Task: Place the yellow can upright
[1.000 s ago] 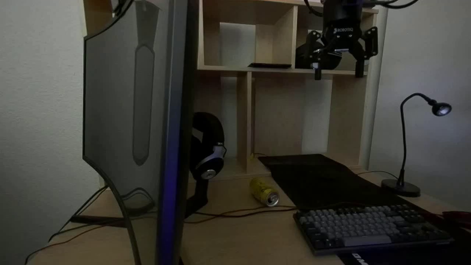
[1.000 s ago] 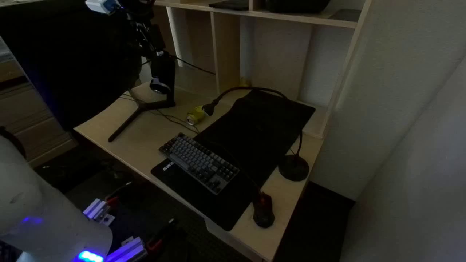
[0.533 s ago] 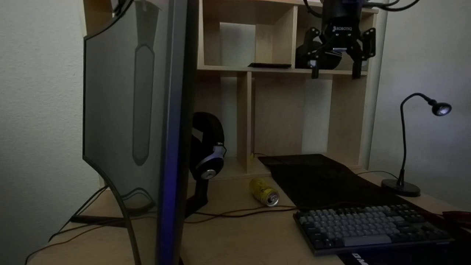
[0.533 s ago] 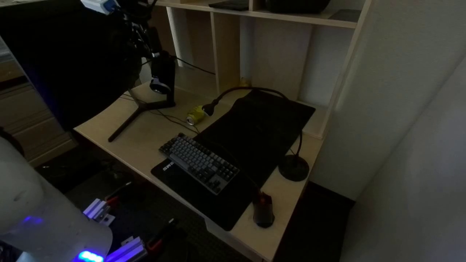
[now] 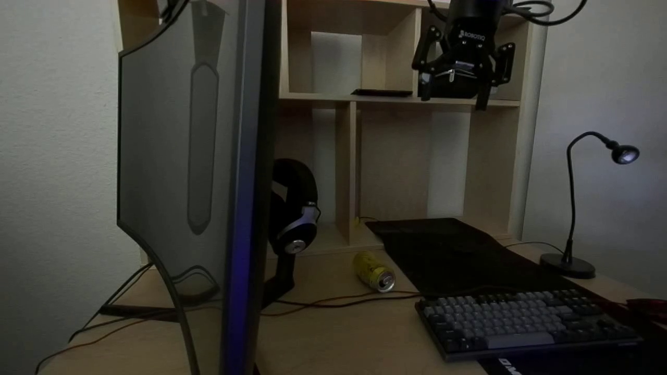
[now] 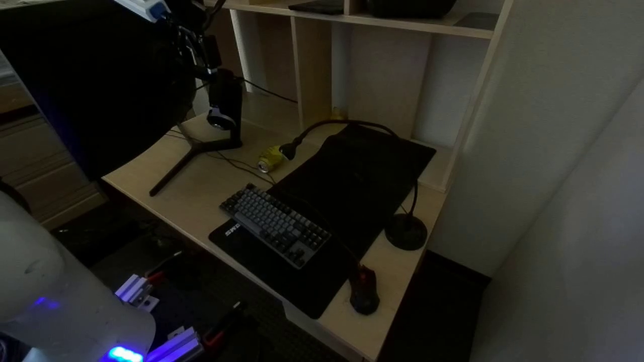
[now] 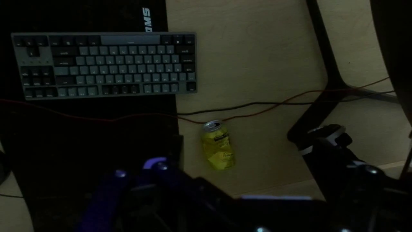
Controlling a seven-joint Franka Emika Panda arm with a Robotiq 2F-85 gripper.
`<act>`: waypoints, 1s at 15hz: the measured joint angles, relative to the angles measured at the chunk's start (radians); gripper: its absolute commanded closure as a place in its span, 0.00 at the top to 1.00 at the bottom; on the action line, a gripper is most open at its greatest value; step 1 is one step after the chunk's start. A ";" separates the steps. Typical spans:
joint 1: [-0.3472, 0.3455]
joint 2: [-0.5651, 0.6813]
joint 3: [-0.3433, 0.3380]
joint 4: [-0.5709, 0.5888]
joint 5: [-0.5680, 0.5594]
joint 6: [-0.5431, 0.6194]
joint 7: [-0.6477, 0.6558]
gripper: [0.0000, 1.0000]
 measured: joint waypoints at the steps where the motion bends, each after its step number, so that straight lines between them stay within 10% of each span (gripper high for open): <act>1: 0.000 0.000 0.000 0.000 -0.004 0.000 0.007 1.00; 11: 0.007 0.000 -0.003 0.007 0.001 -0.106 0.019 1.00; 15: 0.019 0.000 -0.001 0.006 0.002 0.061 -0.072 1.00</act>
